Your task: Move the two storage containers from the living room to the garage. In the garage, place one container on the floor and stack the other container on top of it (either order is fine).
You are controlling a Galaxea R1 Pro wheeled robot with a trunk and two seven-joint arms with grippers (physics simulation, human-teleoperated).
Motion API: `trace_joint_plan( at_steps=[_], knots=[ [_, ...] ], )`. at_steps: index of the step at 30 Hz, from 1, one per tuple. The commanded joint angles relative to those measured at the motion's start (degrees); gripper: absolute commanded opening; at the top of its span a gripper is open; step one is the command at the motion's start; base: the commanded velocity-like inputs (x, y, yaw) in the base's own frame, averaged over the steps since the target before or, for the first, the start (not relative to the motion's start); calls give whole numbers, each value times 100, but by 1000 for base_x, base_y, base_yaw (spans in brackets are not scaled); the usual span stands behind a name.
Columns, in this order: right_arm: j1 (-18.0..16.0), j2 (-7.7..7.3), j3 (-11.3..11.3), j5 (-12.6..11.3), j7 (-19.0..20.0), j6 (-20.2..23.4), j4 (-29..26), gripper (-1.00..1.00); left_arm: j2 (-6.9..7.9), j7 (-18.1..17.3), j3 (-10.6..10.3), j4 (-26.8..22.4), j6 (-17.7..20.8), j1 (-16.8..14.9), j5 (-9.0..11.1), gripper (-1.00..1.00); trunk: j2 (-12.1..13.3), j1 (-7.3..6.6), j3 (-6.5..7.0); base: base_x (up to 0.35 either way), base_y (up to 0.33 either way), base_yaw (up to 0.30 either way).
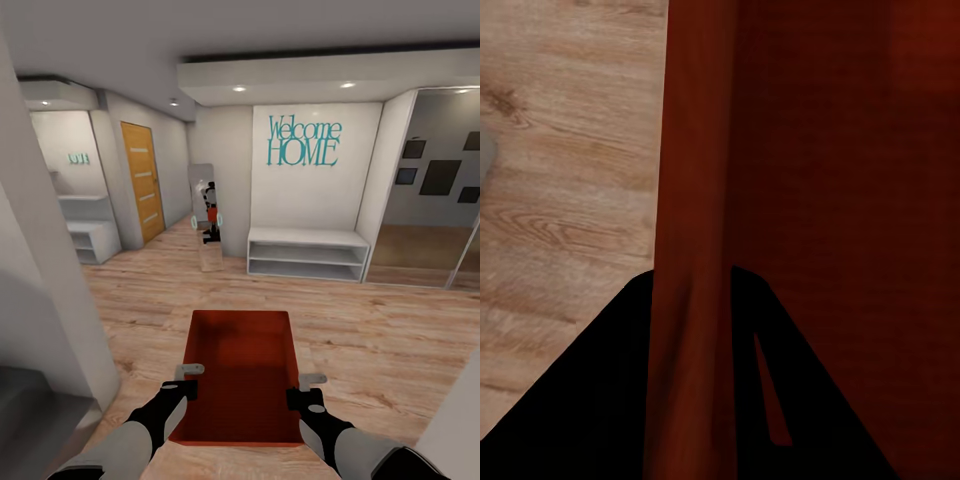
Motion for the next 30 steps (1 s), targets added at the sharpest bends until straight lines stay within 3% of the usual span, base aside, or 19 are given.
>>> trace_joint_plan(
  at_steps=[1, 30],
  knots=[
    [-2, -55, -38, 10, -27, -18, -16, -100, 30, 32, 40, 3, 39, 1, -6, -100, -4, 5, -2, 324, 0, 0],
    [-2, -41, -38, 10, -27, -13, -16, -100, 33, 32, 40, 3, 39, 1, -6, -100, -4, 5, -2, 324, 0, 0]
  ],
)
